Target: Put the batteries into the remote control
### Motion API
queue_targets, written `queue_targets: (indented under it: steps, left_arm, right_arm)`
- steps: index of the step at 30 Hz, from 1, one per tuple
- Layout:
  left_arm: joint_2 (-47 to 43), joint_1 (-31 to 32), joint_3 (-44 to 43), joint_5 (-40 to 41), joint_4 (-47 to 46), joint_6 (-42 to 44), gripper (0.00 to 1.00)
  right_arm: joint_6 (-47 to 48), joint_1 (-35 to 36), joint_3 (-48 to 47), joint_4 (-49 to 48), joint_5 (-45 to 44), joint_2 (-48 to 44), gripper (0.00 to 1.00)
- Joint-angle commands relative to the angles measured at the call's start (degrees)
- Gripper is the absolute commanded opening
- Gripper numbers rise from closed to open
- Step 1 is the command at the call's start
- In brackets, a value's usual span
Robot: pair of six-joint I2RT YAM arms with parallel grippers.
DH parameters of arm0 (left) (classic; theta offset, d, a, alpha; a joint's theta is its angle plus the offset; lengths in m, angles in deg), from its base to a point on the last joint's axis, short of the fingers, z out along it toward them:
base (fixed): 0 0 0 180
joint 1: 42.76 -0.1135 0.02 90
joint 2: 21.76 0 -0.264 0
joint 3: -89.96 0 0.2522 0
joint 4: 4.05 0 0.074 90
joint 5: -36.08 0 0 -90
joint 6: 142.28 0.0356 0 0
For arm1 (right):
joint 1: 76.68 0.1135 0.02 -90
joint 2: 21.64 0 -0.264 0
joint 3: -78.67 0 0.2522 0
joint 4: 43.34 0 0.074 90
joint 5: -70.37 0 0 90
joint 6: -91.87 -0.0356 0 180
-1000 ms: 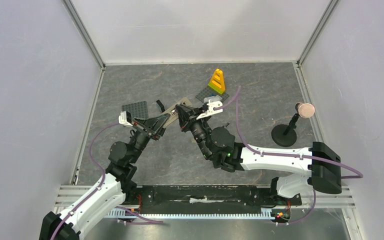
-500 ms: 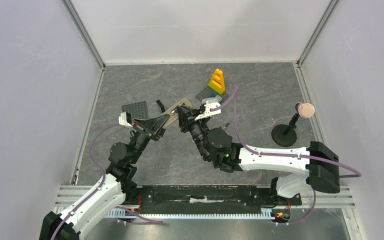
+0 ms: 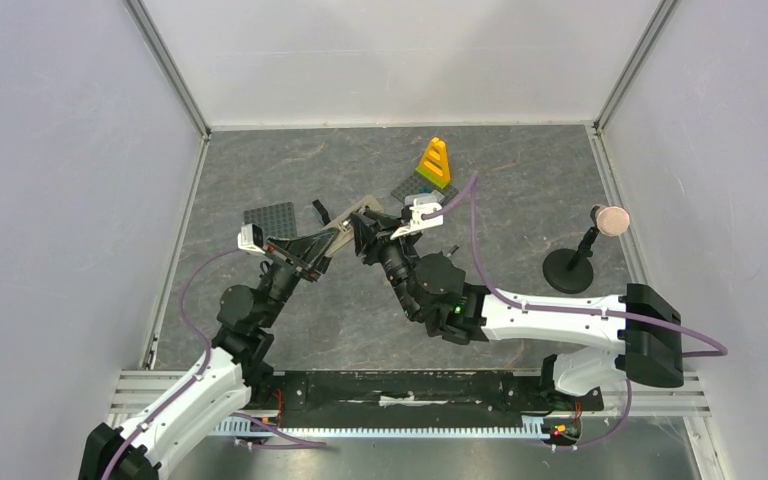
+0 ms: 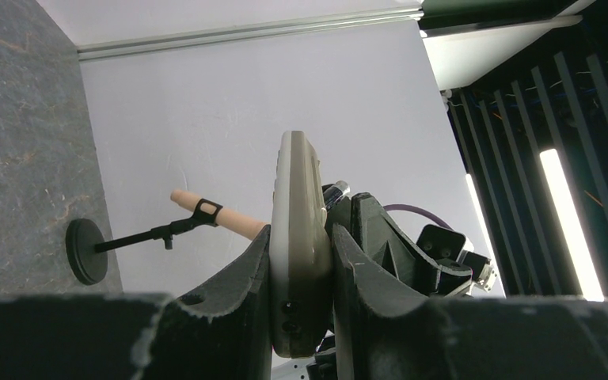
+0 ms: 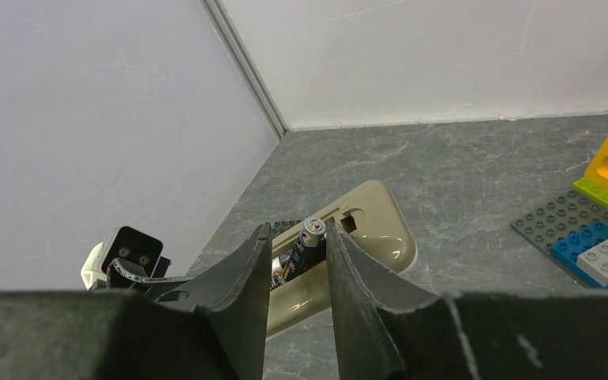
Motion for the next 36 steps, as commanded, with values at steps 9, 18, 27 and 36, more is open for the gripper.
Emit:
queue_targets:
  steps: [9,18,27,36]
  left_arm:
    - [-0.72,-0.2,0.46,1.01,-3.6,-3.13,0.02]
    - [-1.19,-0.2,0.94,1.08,-2.25,-3.04,0.02]
    - [-3.27,-0.22,2.32,-1.02,-0.72,-2.08,0.02]
    - [-3.43,-0.2,3.59,-9.54,-1.18,-4.44,0.02]
  right_arm:
    - [-4.41,-1.47,-7.86,10.97,-1.48,-2.66,0.38]
    - [-9.29,-3.64,-9.44,17.35,1.97,-5.18,0.41]
    - [-16.68,-9.14,-13.92,37.79,15.33,-9.13,0.76]
    - [-22.97,-21.44,-4.24,45.04,42.21,-18.54,0.98]
